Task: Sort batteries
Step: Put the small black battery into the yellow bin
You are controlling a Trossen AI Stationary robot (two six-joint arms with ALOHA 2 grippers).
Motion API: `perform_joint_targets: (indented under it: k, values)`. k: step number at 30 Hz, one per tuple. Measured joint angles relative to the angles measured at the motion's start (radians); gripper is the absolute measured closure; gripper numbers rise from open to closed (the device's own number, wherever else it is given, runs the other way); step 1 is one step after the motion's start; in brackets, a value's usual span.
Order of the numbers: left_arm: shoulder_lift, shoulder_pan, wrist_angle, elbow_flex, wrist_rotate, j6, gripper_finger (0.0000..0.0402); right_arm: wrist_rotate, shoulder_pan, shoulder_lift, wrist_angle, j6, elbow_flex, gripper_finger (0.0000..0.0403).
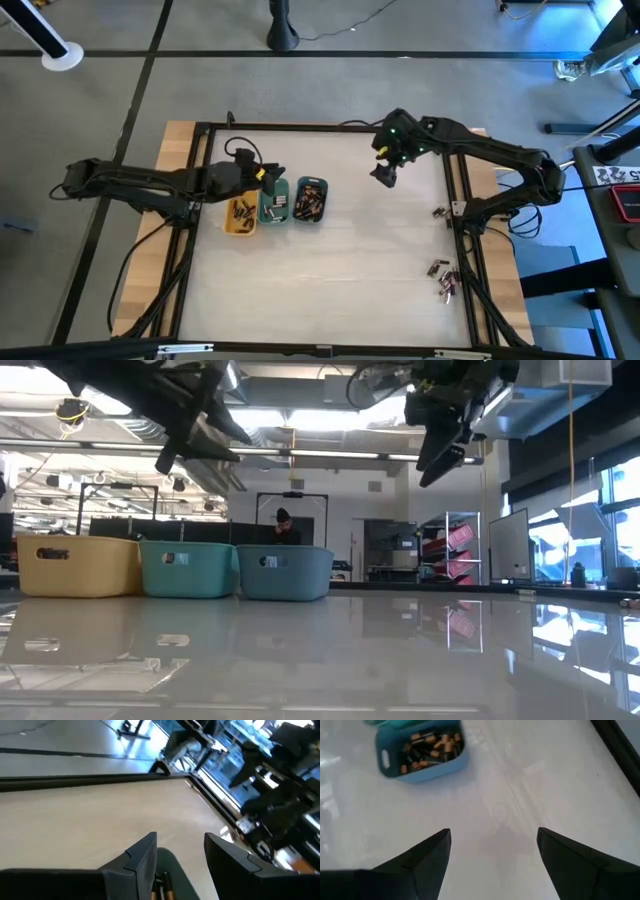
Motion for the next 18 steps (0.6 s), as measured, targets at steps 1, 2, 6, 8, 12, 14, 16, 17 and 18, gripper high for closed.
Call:
perform_joint_targets:
  k: [1, 2, 6, 8, 12, 14, 16, 17, 18]
  values:
    - [0.002, 0.012, 0.001, 0.000, 0.034, 0.023, 0.0247, 0.011, 0.000, 0.000, 0.012, 0.023, -0.007, 0.0104]
    - [0.002, 0.025, 0.001, 0.000, 0.078, 0.056, 0.0247, 0.020, 0.000, 0.000, 0.034, 0.047, -0.017, 0.0104]
    - [-0.001, 0.084, -0.002, 0.000, 0.260, 0.161, 0.0247, 0.052, 0.000, 0.000, 0.108, 0.160, -0.041, 0.0104]
    - [-0.006, 0.117, -0.008, 0.000, 0.327, 0.206, 0.0247, 0.086, -0.008, 0.000, 0.118, 0.204, -0.041, 0.0104]
    - [-0.013, 0.193, -0.064, -0.001, 0.438, 0.292, 0.0247, 0.209, -0.035, 0.000, 0.083, 0.294, -0.042, 0.0104]
    - [-0.013, 0.234, -0.082, -0.001, 0.494, 0.315, 0.0247, 0.248, -0.056, 0.000, 0.050, 0.348, -0.042, 0.0104]
    - [-0.013, 0.275, -0.095, -0.001, 0.560, 0.341, 0.0247, 0.263, -0.075, 0.000, 0.008, 0.390, -0.042, 0.0104]
    - [-0.013, 0.293, -0.094, -0.001, 0.589, 0.354, 0.0247, 0.265, -0.081, 0.001, -0.011, 0.407, -0.042, 0.0104]
    - [-0.013, 0.309, -0.094, -0.001, 0.611, 0.368, 0.0247, 0.268, -0.085, 0.001, -0.033, 0.414, -0.042, 0.0104]
